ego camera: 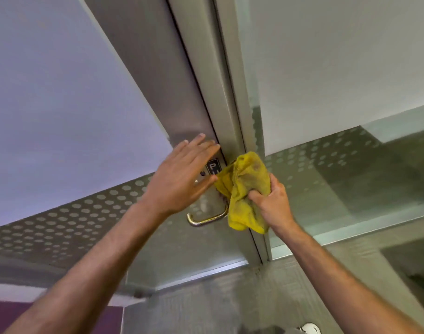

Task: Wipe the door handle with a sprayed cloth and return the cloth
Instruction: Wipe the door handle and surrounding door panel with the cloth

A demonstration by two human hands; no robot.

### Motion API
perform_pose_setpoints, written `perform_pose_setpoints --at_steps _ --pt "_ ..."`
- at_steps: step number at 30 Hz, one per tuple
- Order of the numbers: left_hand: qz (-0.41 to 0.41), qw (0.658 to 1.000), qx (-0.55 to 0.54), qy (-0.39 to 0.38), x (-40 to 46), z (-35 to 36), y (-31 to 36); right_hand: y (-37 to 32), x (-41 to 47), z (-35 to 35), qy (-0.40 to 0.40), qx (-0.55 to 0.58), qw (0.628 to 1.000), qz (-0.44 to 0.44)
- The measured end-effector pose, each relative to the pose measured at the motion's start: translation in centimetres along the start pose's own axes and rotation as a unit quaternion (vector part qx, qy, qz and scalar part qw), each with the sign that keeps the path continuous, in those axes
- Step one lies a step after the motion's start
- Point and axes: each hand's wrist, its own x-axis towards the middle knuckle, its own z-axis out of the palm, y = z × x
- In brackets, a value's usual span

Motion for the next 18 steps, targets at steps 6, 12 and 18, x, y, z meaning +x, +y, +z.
perform_pose_setpoints --at_steps 6,12,18 --pt "0.199 0.952 0.229 0.037 0.6 -0.2 -6.5 1.7 -1.9 4.6 0.195 0.014 0.979 -0.050" --pt "0.244 0.910 0.333 0.040 0.3 1.1 -9.4 2.6 -4.0 11.6 0.474 0.083 0.872 -0.085" --pt "0.281 0.859 0.420 0.083 0.3 2.5 -10.4 1.3 -1.6 20.4 0.423 0.030 0.896 -0.134"
